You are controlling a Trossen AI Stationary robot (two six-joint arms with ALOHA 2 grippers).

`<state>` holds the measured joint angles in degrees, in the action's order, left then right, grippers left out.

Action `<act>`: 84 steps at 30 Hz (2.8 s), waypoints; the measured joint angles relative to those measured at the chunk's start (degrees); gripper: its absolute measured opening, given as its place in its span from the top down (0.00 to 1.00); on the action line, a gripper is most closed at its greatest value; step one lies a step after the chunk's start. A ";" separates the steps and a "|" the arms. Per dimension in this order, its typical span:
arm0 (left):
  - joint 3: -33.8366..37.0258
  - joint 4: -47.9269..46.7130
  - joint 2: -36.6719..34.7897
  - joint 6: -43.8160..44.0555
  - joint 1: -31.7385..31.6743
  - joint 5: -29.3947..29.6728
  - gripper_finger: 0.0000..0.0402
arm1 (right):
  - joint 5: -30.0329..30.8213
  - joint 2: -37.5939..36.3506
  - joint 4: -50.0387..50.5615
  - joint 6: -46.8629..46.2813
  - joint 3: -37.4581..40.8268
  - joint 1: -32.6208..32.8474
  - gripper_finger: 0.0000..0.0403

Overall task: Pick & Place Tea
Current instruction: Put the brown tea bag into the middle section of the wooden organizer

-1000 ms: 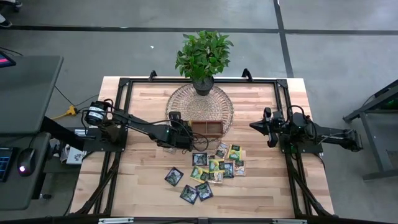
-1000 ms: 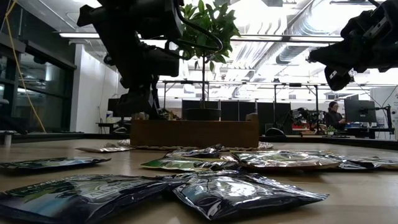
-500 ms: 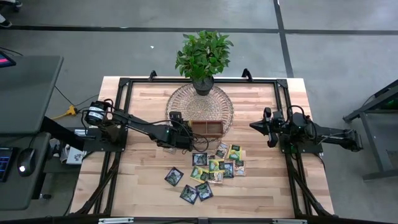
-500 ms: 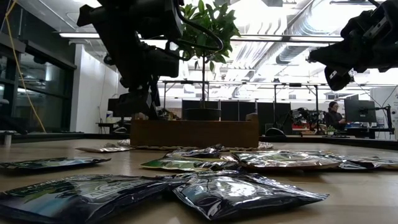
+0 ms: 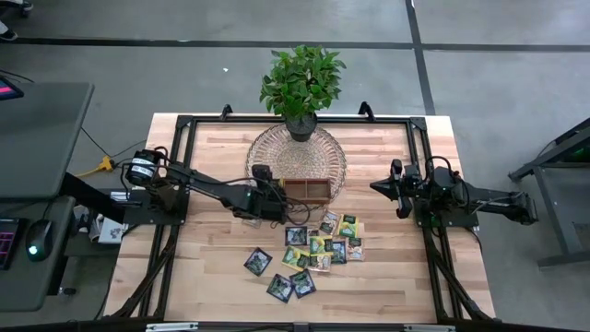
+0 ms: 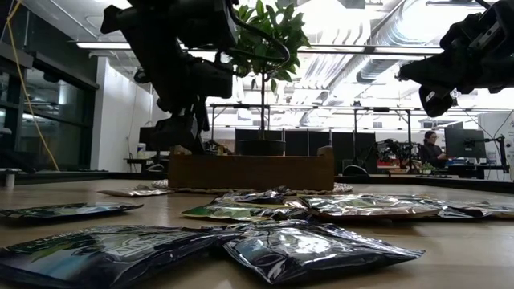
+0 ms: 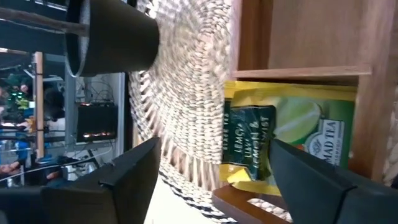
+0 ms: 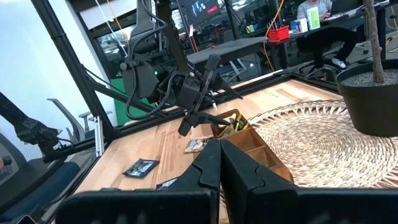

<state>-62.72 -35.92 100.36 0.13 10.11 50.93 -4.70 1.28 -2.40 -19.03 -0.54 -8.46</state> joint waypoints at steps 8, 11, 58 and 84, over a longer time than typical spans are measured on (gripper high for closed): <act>-3.46 -3.81 -1.49 -1.07 0.00 -0.32 0.22 | 0.00 0.00 0.01 0.00 0.00 0.00 1.00; -4.15 -6.43 -5.12 1.00 0.51 -5.17 0.22 | 0.01 0.00 -0.01 0.00 0.00 -0.01 1.00; 19.81 4.07 -17.64 -8.35 -4.67 -40.07 0.22 | -0.01 0.57 -0.01 -0.02 0.00 -0.01 1.00; 20.27 7.97 -12.63 2.18 -6.05 -46.17 0.22 | 0.01 0.59 -0.01 0.00 0.01 -0.01 1.00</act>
<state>-42.45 -27.95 87.73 2.31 4.06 4.76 -4.69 1.87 -2.42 -19.03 -0.53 -8.46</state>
